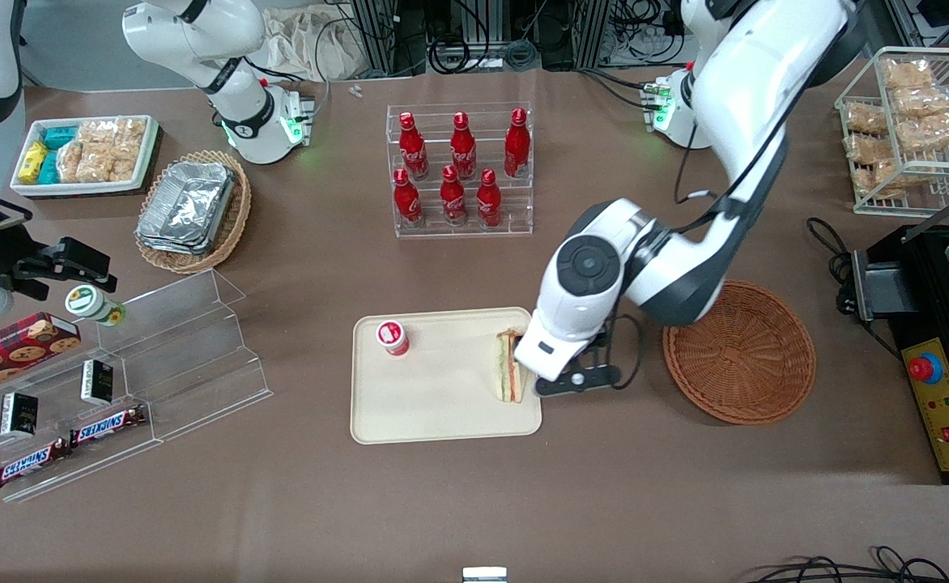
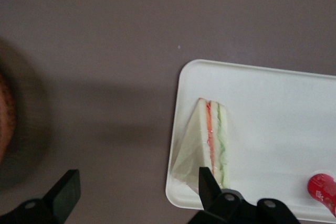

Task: Place sandwich from basket to tray

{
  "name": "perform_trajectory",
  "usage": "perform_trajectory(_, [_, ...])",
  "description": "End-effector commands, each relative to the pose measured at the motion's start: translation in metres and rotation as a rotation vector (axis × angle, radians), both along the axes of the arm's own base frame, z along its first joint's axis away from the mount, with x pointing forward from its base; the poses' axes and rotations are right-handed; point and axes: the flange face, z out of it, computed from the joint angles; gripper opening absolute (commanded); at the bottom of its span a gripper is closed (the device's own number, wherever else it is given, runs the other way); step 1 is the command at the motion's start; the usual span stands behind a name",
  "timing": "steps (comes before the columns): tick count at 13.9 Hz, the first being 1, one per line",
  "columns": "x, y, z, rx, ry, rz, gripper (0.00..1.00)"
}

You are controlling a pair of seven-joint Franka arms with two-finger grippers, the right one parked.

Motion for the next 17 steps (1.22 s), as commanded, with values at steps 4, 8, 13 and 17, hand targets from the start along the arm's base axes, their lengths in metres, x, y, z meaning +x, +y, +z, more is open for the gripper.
perform_trajectory(4, [-0.024,0.091,0.100,-0.006,0.000,0.020,1.00])
perform_trajectory(8, [-0.035,0.165,0.163,0.011,0.038,-0.002,1.00])
perform_trajectory(13, [-0.041,0.266,0.201,0.045,0.086,-0.152,1.00])
perform_trajectory(17, [-0.041,0.329,0.200,0.049,0.135,-0.300,1.00])
